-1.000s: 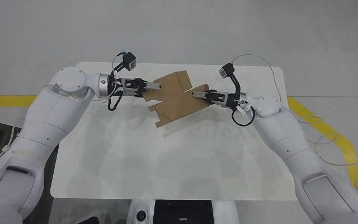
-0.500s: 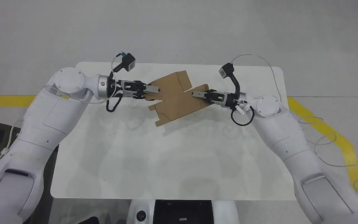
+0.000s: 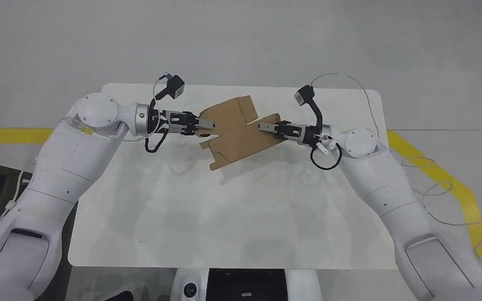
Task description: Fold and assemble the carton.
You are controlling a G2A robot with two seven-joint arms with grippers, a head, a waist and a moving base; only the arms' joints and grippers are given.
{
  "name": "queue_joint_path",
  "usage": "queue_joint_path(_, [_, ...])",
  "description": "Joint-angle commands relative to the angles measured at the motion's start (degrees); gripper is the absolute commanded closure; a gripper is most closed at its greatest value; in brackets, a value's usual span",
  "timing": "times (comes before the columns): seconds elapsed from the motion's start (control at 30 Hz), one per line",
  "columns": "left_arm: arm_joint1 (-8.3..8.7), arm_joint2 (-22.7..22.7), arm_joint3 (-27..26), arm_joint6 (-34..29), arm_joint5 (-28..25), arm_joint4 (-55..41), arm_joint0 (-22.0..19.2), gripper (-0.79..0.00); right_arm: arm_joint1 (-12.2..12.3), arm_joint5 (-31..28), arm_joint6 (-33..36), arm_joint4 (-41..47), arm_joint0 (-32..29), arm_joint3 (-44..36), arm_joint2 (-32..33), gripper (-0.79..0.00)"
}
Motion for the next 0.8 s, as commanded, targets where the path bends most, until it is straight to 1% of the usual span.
queue_joint_path(0.0, [-0.14,-0.2,0.3,-0.2,0.1,-0.1,0.1,0.000,0.0,0.1,0.1,-0.3,-0.1,-0.1,0.1,-0.028])
queue_joint_path(0.03, [-0.20,-0.3,0.4,-0.3,0.2,-0.3,0.1,0.000,-0.1,0.1,0.1,-0.4,-0.1,-0.2,0.2,-0.323])
queue_joint_path(0.07, [-0.26,-0.4,0.5,-0.5,0.2,-0.5,0.1,0.000,-0.1,0.2,0.1,-0.6,-0.2,-0.1,0.3,-0.785])
queue_joint_path(0.23, [-0.30,-1.6,0.8,-1.9,-0.4,-0.7,0.0,0.000,0.3,-0.5,0.4,-2.1,0.1,0.9,1.8,-0.785])
queue_joint_path(0.43, [-0.01,-3.0,0.4,-4.2,-2.8,0.8,0.2,0.000,1.7,-4.6,0.9,-4.5,0.3,0.9,5.6,-0.785])
queue_joint_path(0.53, [0.17,-3.5,-0.1,-5.7,-4.5,2.1,0.5,0.000,2.4,-6.9,1.4,-5.0,0.0,-0.9,7.5,-0.785])
queue_joint_path(0.57, [0.21,-3.6,-0.3,-6.2,-5.1,2.4,0.6,0.000,2.5,-7.6,1.9,-4.8,-0.3,-1.8,8.0,-0.785])
queue_joint_path(0.63, [0.26,-3.8,-0.8,-7.5,-6.2,2.8,1.0,0.000,2.6,-8.0,3.4,-1.5,-1.3,-4.3,8.2,-0.785])
queue_joint_path(0.77, [0.25,-4.0,-2.2,-9.9,-8.5,2.8,1.6,0.000,2.5,-5.0,6.4,4.7,-3.2,-10.9,5.8,-0.785])
